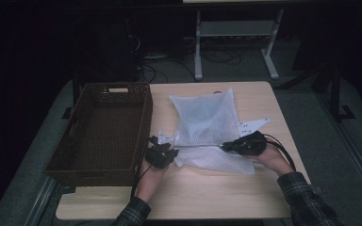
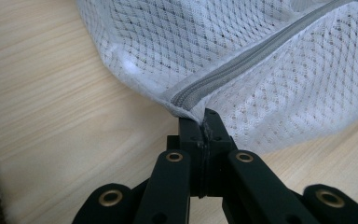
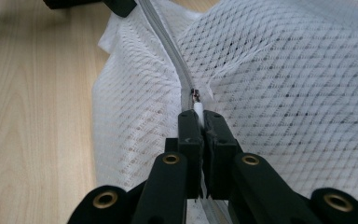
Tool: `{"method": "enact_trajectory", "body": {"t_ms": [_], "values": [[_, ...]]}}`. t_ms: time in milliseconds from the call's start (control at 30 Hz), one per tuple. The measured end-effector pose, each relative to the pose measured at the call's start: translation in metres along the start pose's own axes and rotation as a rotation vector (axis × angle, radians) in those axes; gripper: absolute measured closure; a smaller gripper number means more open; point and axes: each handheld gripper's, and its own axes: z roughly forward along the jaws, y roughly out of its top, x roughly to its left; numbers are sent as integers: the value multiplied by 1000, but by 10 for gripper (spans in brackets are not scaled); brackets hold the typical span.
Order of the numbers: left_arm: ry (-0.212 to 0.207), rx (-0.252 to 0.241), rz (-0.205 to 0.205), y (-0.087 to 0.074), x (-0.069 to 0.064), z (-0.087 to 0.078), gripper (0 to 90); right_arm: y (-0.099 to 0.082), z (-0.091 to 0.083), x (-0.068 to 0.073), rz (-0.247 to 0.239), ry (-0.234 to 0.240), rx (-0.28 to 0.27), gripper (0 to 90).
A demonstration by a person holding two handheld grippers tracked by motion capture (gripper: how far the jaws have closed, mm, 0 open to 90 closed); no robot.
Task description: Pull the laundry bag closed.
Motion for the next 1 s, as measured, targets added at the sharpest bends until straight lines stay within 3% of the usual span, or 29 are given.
{"method": "enact_trajectory", "body": {"t_ms": [600, 1000], "values": [[45, 3, -18, -1, 1, -2, 896, -16, -19, -6, 27, -33, 0, 867], [51, 6, -26, -2, 0, -2, 896, -35, -42, -14, 66, -73, -5, 867]]}}
